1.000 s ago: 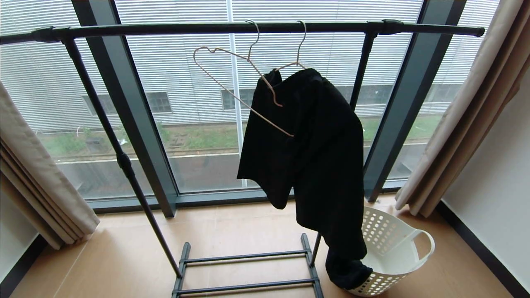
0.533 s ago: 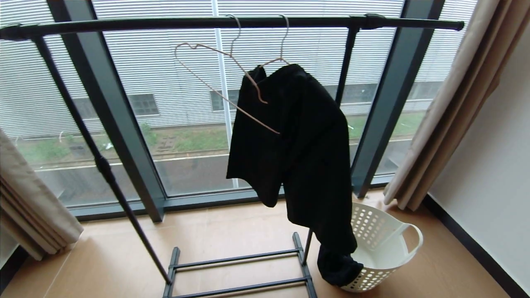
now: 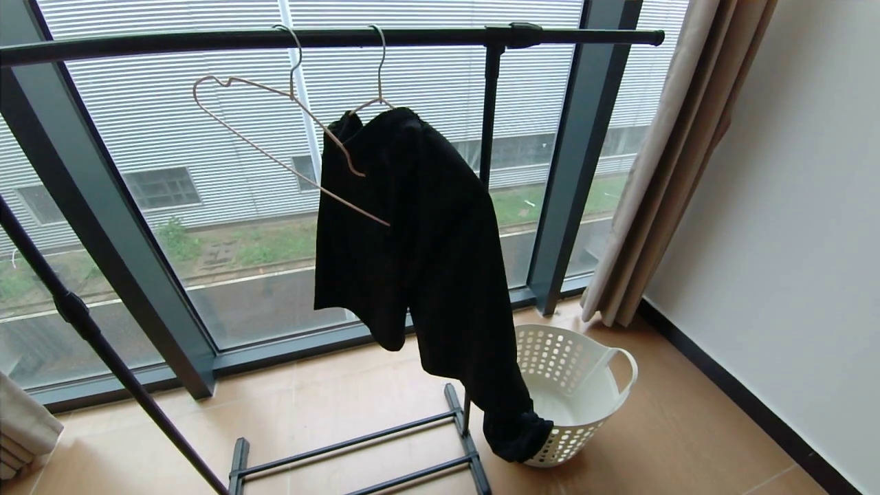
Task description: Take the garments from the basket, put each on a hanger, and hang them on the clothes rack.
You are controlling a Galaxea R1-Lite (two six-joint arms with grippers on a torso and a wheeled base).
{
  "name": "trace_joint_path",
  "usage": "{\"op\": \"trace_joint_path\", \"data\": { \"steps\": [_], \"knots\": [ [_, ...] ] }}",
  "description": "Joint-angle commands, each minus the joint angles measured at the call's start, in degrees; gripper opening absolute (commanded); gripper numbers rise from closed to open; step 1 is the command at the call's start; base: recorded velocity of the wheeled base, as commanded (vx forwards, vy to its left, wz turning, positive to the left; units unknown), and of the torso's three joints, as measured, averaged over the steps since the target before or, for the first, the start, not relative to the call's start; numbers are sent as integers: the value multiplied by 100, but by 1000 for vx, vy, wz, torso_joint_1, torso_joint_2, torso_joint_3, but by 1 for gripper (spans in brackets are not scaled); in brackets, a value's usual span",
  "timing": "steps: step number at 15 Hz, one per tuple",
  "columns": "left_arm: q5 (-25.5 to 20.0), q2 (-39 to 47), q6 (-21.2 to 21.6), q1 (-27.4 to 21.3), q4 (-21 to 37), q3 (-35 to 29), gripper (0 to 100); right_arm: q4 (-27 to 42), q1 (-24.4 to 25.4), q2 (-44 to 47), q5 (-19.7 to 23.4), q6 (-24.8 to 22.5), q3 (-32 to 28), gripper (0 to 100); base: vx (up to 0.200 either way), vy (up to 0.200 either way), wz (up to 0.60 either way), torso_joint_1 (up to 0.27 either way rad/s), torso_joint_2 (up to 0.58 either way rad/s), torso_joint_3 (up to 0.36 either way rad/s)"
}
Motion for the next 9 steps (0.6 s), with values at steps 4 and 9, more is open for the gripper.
{"op": "trace_joint_path", "data": {
  "steps": [4,9],
  "knots": [
    [-4,9,-1,6,-1,1,100,1,14,11,-1,-1,0,100,50,-200,0,1,2,11],
    [4,9,-1,6,-1,1,100,1,14,11,-1,-1,0,100,200,0,0,1,1,2]
  ]
}}
